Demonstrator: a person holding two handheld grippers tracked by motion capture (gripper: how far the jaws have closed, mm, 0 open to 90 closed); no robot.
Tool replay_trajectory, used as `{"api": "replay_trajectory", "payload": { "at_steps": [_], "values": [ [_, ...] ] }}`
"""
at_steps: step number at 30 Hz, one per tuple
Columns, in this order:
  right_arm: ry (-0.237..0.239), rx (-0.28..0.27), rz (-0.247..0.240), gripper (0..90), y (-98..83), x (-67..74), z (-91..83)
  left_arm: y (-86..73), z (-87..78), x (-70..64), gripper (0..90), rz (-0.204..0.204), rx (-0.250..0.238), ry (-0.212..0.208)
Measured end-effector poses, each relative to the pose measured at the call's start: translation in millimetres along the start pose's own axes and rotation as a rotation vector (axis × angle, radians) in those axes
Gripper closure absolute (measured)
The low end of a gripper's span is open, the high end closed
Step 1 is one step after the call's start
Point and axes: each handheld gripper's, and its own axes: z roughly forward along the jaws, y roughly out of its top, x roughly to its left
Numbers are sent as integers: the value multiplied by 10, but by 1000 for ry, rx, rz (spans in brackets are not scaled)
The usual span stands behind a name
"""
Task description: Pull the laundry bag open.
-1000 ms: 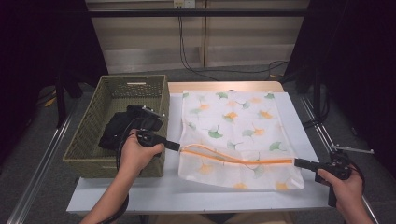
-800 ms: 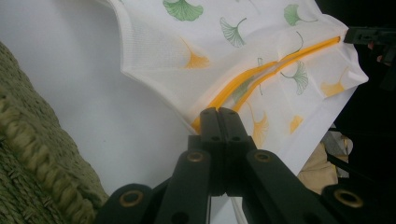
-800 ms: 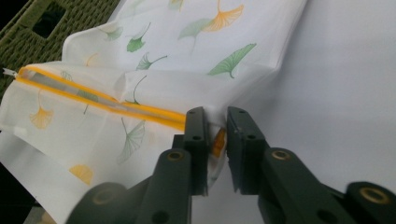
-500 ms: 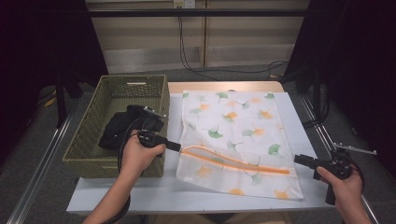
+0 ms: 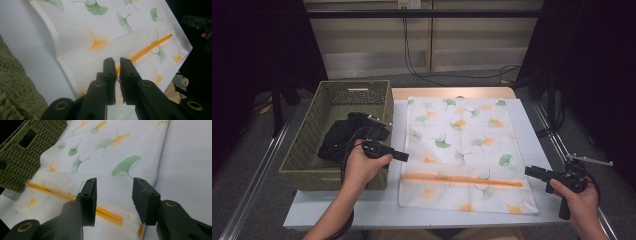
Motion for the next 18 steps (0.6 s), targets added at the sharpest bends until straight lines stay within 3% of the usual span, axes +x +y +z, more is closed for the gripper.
{"api": "replay_trajectory", "payload": {
  "at_steps": [3,4,5,6,7,9,10,11,13,14,18],
  "values": [
    [1,6,-2,555,-1,4,7,10,9,-24,795,26,3,2],
    [0,6,-4,554,0,4,10,13,19,-43,770,25,-18,10],
    [1,3,-6,551,1,4,15,11,37,-73,731,-8,-46,5],
    [4,4,-2,547,2,10,14,20,26,-60,728,41,-18,15],
    [5,2,-6,539,3,10,18,17,55,-101,705,9,-53,9],
    [11,7,-10,534,2,18,26,28,63,-118,658,52,-42,13],
    [11,7,-17,530,3,22,27,30,87,-158,644,34,-72,11],
    [9,9,-23,523,5,28,29,38,91,-164,621,56,-65,8],
    [14,9,-21,512,6,44,39,51,130,-204,552,53,-87,-2],
    [14,9,-28,506,7,46,42,57,147,-219,514,70,-89,10],
    [13,11,-49,479,7,65,56,73,226,-265,484,75,-99,-8]
  ]
}}
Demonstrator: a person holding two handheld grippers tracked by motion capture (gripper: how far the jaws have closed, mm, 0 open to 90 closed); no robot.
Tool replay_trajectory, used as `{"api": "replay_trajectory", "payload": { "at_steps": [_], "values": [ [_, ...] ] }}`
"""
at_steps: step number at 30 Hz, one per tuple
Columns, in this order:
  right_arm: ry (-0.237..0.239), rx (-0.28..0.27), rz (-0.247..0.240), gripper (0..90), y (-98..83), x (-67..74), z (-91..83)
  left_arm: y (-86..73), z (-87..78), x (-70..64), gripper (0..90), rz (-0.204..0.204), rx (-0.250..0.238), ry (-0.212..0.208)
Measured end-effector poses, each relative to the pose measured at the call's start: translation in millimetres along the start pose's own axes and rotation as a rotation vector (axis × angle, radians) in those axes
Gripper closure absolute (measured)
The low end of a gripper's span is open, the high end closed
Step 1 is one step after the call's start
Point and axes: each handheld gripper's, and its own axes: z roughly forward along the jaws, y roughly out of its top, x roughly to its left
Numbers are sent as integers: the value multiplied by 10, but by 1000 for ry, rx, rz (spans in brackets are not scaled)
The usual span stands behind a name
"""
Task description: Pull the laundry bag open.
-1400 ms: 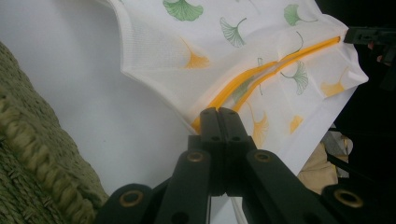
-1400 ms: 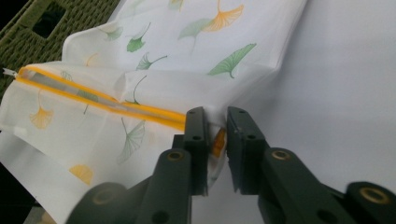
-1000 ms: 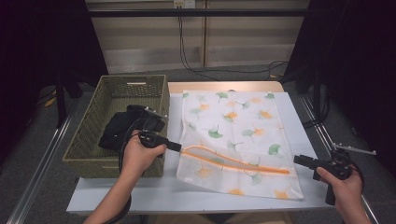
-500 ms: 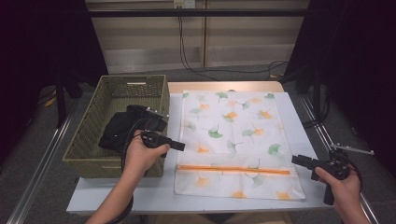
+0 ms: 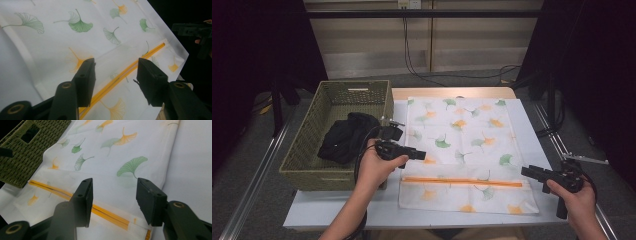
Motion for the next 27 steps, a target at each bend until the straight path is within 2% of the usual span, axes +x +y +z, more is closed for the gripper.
{"api": "replay_trajectory", "payload": {
  "at_steps": [4,7,11,15,16,27],
  "values": [
    [4,-8,-19,451,1,13,17,-16,72,-28,443,-3,-10,-2],
    [-3,-10,-24,428,2,19,21,-32,122,-39,365,19,-13,18],
    [-4,-3,-35,410,1,33,31,-57,188,-54,363,29,-2,20],
    [-7,1,-44,395,-1,51,47,-71,237,-55,310,33,-2,21],
    [-6,5,-51,393,-2,56,50,-75,248,-64,305,17,-6,13],
    [-22,40,-117,335,-22,142,155,-130,337,-28,205,34,7,16]
  ]
}}
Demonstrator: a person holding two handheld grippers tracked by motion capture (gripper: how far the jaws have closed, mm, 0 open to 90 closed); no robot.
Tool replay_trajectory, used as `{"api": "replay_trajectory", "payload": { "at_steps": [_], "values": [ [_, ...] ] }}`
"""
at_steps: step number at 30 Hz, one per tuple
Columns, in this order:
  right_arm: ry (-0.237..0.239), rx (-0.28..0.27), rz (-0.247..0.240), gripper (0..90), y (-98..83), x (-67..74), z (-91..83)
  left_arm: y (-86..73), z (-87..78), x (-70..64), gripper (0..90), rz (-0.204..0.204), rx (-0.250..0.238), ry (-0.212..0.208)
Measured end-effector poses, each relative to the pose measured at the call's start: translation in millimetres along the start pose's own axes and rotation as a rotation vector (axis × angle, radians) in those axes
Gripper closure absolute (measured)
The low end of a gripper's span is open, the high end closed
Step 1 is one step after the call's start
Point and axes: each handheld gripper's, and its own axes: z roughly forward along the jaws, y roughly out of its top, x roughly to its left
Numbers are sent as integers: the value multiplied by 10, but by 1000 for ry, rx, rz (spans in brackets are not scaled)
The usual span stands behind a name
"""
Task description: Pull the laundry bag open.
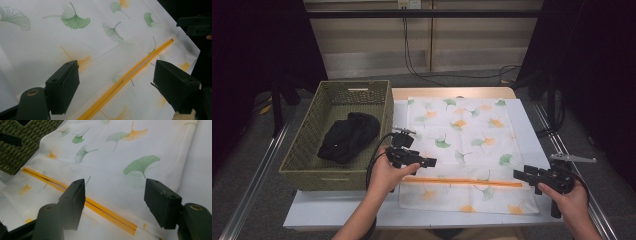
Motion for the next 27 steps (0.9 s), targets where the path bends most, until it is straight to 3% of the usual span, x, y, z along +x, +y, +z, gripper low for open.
{"api": "replay_trajectory", "payload": {
  "at_steps": [10,27],
  "values": [
    [-5,39,-69,265,48,138,109,-57,39,6,147,12,4,-1],
    [8,80,-151,245,116,323,235,-108,71,-19,124,21,12,-7]
  ]
}}
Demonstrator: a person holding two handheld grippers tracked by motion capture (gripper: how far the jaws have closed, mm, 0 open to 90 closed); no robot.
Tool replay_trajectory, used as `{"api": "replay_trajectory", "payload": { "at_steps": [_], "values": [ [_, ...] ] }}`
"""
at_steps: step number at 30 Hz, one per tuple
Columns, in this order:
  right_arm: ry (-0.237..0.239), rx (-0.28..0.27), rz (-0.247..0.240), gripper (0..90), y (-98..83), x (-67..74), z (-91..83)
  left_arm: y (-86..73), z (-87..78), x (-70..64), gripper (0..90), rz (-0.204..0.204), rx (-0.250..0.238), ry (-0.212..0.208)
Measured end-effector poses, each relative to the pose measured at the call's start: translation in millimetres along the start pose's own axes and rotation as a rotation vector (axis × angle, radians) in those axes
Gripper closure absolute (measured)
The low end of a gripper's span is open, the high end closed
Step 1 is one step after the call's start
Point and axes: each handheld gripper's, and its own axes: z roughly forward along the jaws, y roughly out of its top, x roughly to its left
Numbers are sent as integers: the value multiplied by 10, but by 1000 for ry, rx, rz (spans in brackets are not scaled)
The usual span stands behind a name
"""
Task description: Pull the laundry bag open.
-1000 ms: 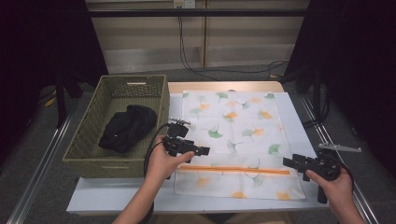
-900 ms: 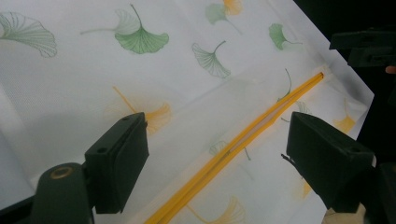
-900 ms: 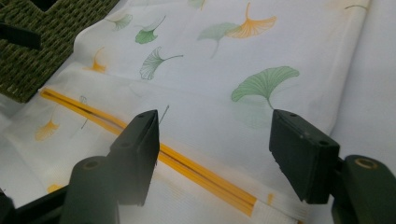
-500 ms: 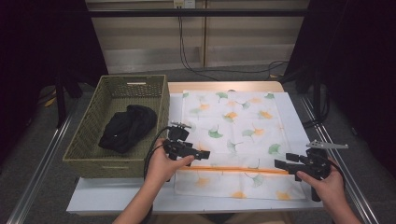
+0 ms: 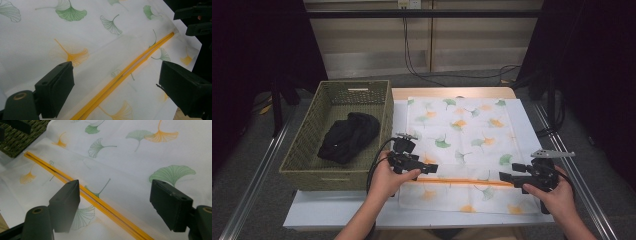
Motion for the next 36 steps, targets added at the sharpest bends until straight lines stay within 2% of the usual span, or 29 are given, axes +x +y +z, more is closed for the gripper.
{"api": "replay_trajectory", "payload": {
  "at_steps": [12,17,24,28,30,36],
  "values": [
    [24,15,-42,250,112,106,115,-8,-4,-2,122,4,0,-8],
    [34,22,-50,278,137,157,203,-14,4,-18,122,1,2,-10],
    [44,34,-74,273,160,225,324,-14,16,-26,122,10,5,-13],
    [67,30,-96,293,176,260,396,-17,20,-28,122,8,7,-9],
    [82,35,-104,339,187,281,431,-16,16,-25,122,8,8,-3],
    [102,24,-119,337,220,343,534,-14,19,-24,122,9,6,-26]
  ]
}}
